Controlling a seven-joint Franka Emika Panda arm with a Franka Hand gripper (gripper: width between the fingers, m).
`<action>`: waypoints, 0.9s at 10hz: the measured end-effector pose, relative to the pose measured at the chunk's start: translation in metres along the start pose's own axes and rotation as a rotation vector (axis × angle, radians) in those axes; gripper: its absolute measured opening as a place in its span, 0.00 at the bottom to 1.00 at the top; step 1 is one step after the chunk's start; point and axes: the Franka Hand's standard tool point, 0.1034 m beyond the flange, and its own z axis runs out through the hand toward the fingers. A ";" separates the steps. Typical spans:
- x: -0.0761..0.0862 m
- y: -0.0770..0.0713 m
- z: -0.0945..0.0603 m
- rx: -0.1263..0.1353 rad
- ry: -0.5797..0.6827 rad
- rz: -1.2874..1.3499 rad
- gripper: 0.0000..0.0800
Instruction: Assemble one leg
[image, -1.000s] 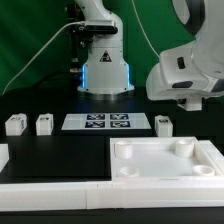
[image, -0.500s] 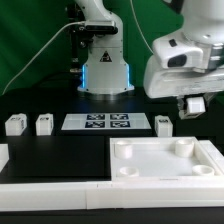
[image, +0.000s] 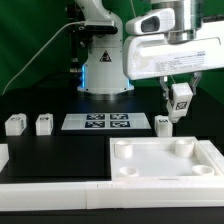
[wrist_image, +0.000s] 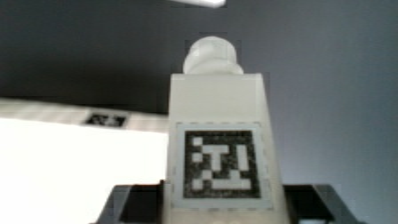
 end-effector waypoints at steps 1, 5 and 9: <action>-0.006 0.002 0.003 -0.005 0.051 -0.001 0.37; 0.018 0.030 -0.006 -0.027 0.163 -0.087 0.37; 0.077 0.030 -0.037 -0.012 0.177 -0.073 0.37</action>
Offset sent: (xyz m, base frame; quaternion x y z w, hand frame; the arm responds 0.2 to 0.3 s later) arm 0.0378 -0.0270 0.0047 0.0371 0.0231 -0.0908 0.9949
